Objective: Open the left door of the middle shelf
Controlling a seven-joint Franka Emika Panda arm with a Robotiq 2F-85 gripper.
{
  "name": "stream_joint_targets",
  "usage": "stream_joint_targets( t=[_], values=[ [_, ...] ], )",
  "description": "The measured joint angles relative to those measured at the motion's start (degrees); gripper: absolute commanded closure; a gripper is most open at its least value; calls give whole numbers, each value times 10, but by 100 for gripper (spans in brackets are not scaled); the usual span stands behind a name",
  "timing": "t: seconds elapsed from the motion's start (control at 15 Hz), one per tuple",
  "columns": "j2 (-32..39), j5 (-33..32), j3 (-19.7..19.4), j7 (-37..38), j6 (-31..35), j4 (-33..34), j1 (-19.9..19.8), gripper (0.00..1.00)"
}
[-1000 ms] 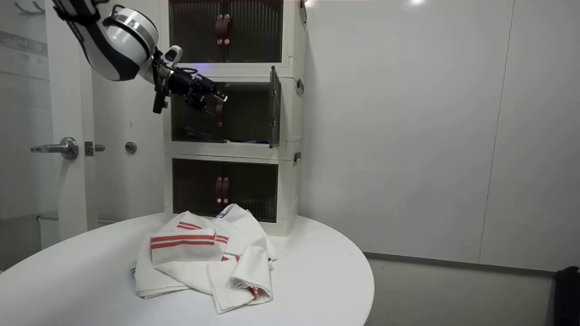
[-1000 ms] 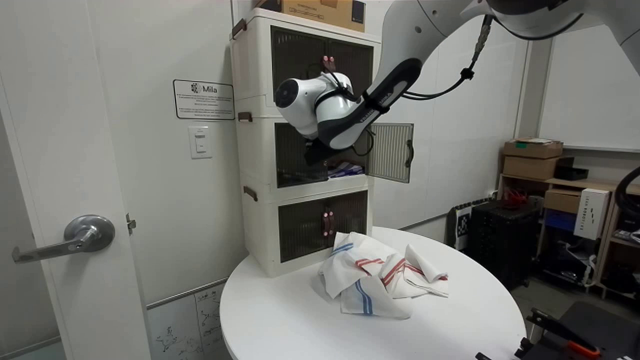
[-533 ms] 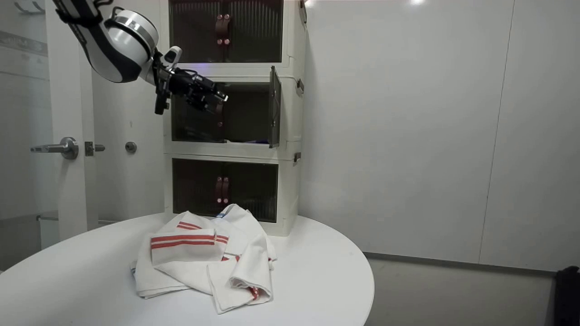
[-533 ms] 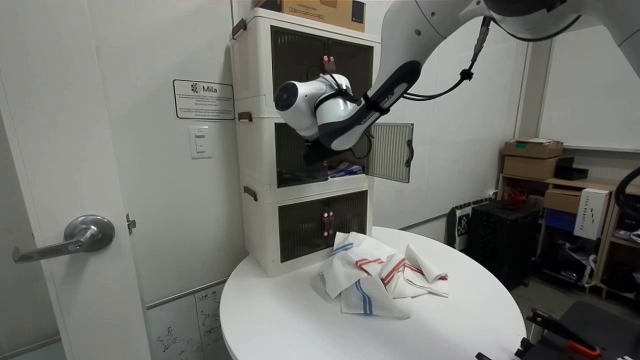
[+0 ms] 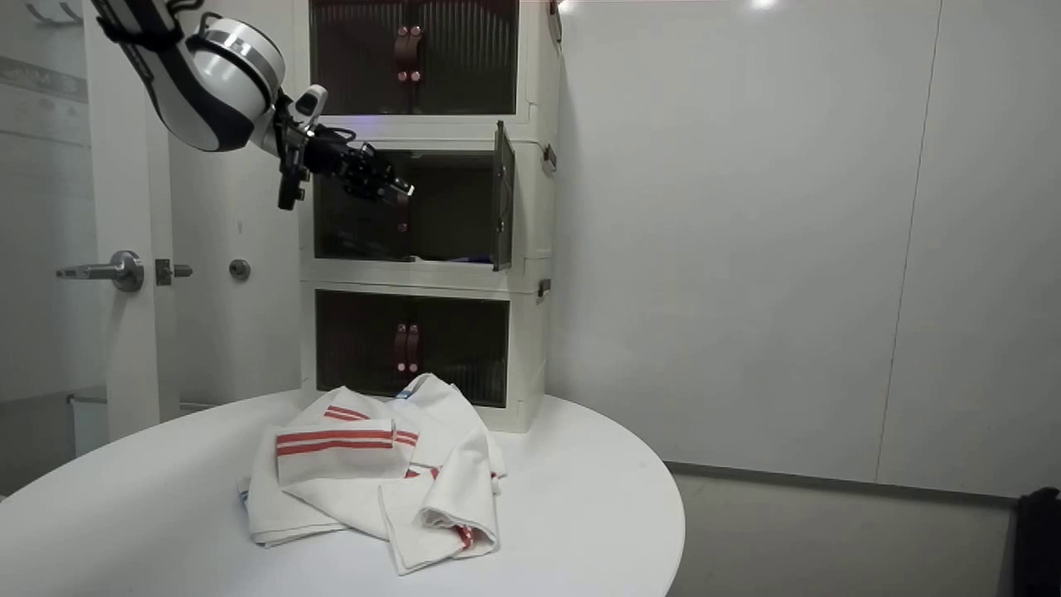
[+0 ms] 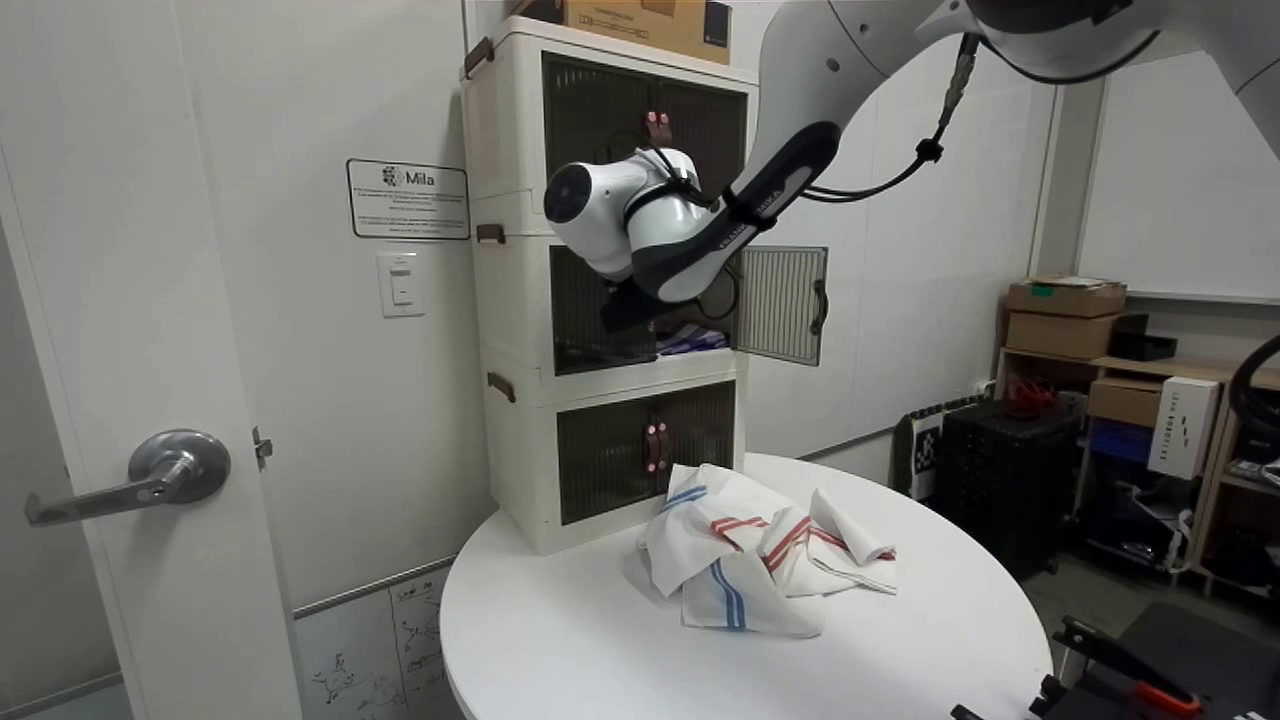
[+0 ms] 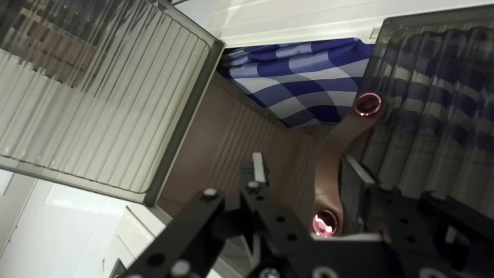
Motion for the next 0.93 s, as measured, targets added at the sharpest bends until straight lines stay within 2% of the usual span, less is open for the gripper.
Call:
stream_joint_targets(
  t=[0.2,0.93],
  values=[
    [7,0,3,0,1,8,1,100],
    [18,5,5,-16,5,22,1,99]
  ],
)
